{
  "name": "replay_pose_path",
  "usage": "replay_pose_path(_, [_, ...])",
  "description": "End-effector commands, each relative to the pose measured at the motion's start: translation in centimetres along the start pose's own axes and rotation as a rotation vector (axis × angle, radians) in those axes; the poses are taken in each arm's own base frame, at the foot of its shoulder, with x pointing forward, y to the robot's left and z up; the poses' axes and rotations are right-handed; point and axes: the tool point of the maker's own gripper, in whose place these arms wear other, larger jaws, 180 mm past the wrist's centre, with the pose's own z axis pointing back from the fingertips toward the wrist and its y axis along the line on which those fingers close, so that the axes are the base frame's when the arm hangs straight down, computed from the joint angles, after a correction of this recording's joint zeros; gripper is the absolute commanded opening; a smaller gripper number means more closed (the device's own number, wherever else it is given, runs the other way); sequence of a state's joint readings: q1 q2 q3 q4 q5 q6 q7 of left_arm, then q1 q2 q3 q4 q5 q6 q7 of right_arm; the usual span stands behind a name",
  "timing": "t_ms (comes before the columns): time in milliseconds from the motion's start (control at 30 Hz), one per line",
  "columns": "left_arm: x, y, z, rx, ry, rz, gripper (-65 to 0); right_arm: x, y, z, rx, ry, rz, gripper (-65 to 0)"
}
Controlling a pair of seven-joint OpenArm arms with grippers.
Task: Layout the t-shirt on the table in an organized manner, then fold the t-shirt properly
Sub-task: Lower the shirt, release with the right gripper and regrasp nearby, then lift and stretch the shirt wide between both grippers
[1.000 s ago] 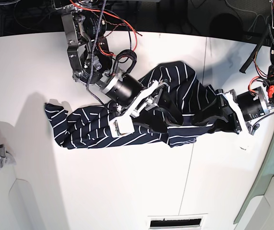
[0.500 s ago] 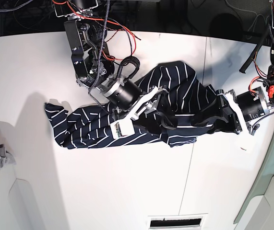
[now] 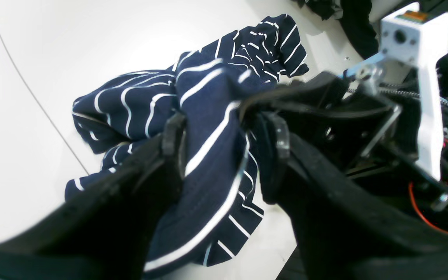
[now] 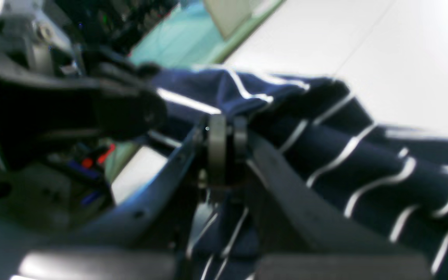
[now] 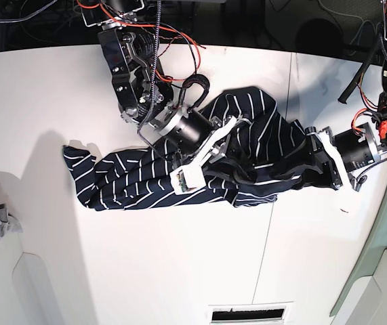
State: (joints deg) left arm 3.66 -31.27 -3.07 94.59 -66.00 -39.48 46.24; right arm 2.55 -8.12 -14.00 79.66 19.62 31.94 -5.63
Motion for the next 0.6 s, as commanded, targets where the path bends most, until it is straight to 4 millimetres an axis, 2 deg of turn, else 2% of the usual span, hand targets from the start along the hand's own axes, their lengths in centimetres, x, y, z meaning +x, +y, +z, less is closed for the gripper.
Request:
replay_pose_path(0, [1.8, -0.2, 0.4, -0.014, -0.052, -0.024, -36.3, 2.9, 1.0, -0.6, 0.037, -0.081, 0.035, -65.0])
replay_pose_path(67, [1.8, -0.2, 0.4, -0.013, -0.052, -0.025, -30.6, 4.2, 1.2, -0.7, 0.041, -0.096, 0.089, -65.0])
replay_pose_path(167, [2.1, 0.3, 0.8, 0.007, -0.058, -0.033, -19.4, 7.3, 1.5, -0.6, 0.046, -0.159, 0.148, -65.0])
replay_pose_path(267, [3.0, 1.7, 1.9, 0.067, -0.079, -0.052, -18.8, 10.1, 1.6, -0.1, 0.04, -0.202, 0.2, -65.0])
replay_pose_path(400, [5.1, 3.5, 4.3, 0.134, -0.154, -0.053, -18.8, 12.2, 0.6, 0.8, 0.0, -0.229, 0.234, -65.0])
replay_pose_path(567, [4.5, 3.3, 4.8, 0.115, -0.12, -0.017, -18.8, 14.5, 0.1, 0.9, -0.01, -0.273, 0.266, -65.0])
